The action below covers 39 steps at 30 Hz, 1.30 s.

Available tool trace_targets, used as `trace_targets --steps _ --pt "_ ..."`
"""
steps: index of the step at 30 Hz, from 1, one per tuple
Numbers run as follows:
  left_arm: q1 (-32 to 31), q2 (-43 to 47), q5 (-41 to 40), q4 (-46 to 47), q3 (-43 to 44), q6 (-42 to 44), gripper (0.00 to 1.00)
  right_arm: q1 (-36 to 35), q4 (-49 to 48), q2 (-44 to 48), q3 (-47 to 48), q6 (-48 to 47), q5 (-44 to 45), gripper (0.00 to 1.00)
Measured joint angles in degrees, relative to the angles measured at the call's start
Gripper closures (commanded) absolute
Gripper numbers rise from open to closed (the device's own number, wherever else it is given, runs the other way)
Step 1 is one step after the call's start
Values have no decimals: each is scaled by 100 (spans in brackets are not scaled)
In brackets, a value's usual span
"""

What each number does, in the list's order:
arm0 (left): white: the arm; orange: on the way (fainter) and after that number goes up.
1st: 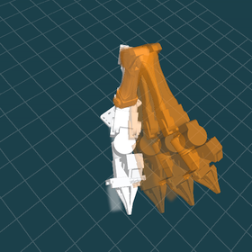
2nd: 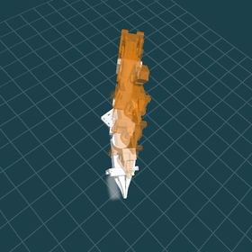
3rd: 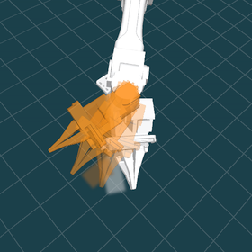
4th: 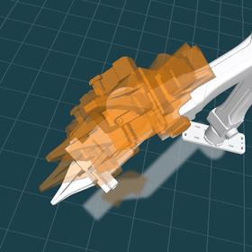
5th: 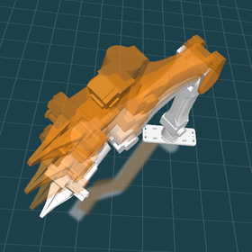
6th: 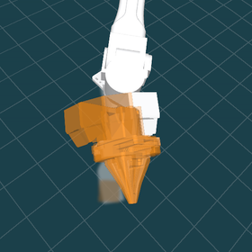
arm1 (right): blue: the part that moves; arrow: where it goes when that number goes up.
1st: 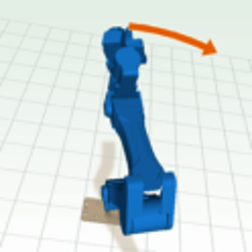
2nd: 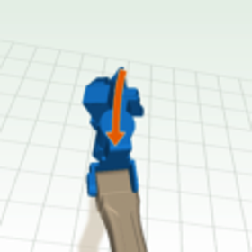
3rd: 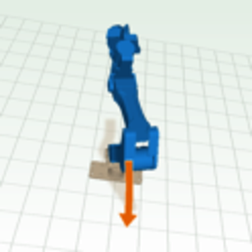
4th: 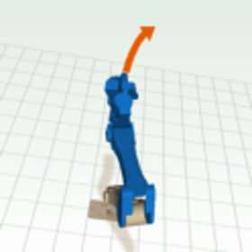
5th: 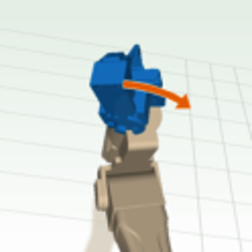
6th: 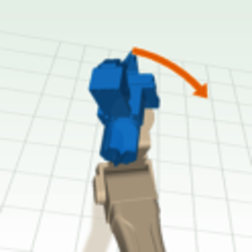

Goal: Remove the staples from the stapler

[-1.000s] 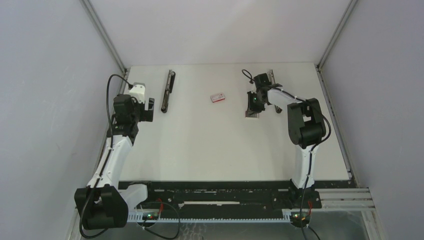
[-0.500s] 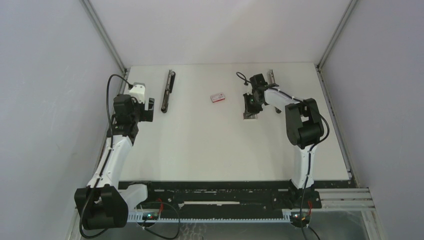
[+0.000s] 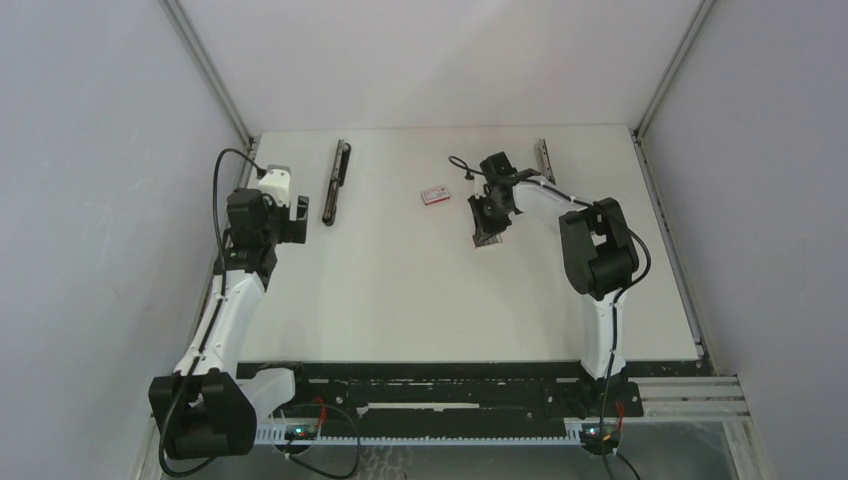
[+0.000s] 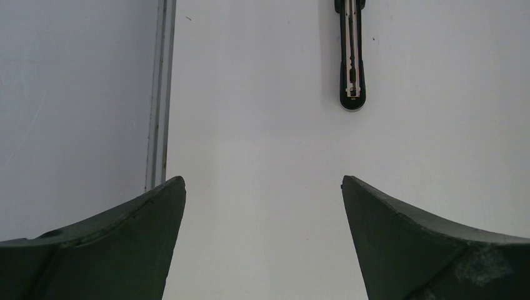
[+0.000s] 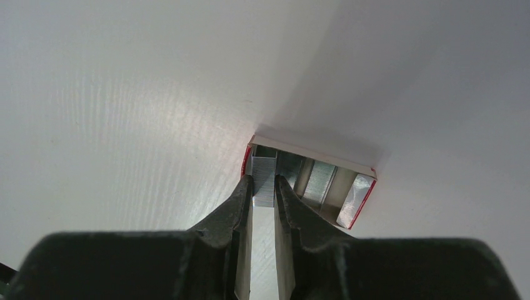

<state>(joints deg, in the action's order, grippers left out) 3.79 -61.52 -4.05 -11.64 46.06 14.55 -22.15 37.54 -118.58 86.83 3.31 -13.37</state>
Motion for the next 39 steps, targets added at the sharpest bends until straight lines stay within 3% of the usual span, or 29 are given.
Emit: trace_targets --steps 39 --pt "0 0 20 2 0 -2 0 70 -188 236 -323 570 33 88"
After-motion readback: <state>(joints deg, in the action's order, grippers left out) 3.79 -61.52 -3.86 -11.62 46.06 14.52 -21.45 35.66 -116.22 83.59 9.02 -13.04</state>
